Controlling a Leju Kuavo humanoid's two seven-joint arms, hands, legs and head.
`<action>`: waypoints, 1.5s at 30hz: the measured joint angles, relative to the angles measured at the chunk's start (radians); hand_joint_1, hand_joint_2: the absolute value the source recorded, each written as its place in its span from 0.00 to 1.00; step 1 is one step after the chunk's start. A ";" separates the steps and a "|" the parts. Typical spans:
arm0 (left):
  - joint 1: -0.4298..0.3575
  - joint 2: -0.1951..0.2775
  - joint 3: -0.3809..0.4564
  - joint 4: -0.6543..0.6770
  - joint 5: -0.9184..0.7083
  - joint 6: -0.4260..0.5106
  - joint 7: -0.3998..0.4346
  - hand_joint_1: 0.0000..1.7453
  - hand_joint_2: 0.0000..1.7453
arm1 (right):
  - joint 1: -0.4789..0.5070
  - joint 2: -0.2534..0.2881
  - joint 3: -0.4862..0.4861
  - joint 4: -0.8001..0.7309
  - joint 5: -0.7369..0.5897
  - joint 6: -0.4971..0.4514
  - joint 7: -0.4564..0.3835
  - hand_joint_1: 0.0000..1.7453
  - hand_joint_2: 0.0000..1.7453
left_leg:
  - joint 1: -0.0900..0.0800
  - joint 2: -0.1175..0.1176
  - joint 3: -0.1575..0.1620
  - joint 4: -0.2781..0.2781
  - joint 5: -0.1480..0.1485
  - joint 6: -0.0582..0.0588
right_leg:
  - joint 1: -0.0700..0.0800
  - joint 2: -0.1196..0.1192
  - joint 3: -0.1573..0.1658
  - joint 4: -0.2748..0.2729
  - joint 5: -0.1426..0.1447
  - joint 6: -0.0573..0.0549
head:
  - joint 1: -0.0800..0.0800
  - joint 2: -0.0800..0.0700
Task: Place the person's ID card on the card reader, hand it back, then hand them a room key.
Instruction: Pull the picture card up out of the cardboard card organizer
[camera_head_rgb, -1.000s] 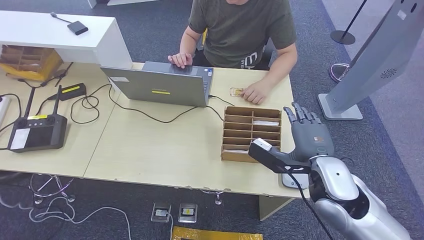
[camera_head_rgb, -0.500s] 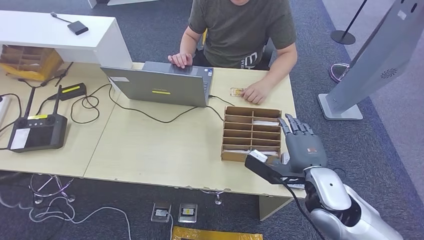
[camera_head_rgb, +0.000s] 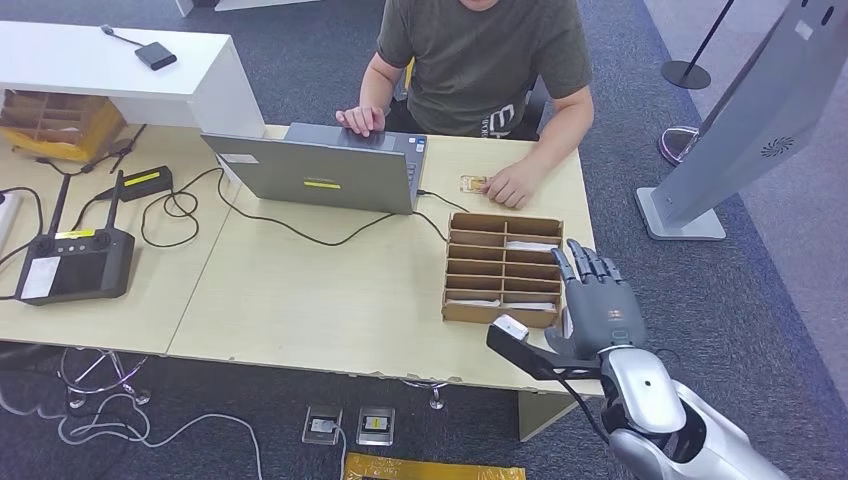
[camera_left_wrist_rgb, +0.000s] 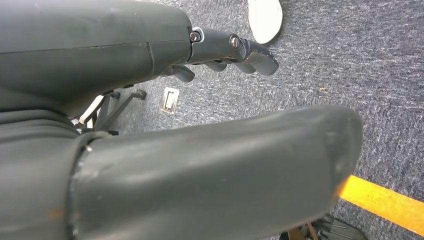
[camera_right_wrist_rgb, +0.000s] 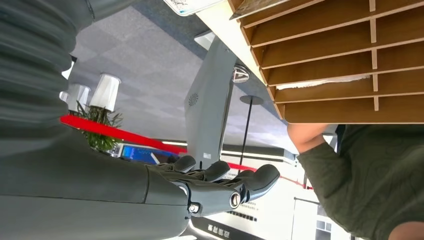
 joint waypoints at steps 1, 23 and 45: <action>0.000 0.000 0.000 0.000 0.000 0.001 0.000 0.00 0.00 | 0.000 0.001 0.001 0.004 0.007 -0.007 0.000 0.00 1.00 | 0.000 0.000 0.000 0.000 0.000 0.000 | 0.000 0.000 0.000 0.000 0.000 0.000 | 0.000 0.000; 0.000 0.000 0.001 0.000 -0.019 -0.010 0.000 0.00 0.00 | 0.081 0.060 -0.106 0.067 -0.070 0.054 0.000 0.00 1.00 | 0.000 0.000 0.000 0.000 0.000 0.000 | 0.000 0.000 0.000 0.000 0.000 0.000 | 0.000 0.000; 0.000 0.000 0.001 0.000 -0.034 -0.018 0.000 0.00 0.00 | 0.120 0.142 -0.162 0.070 -0.060 -0.035 0.000 0.00 1.00 | 0.000 0.000 0.000 0.000 0.000 0.000 | 0.000 0.000 0.000 0.000 0.000 0.000 | 0.000 0.000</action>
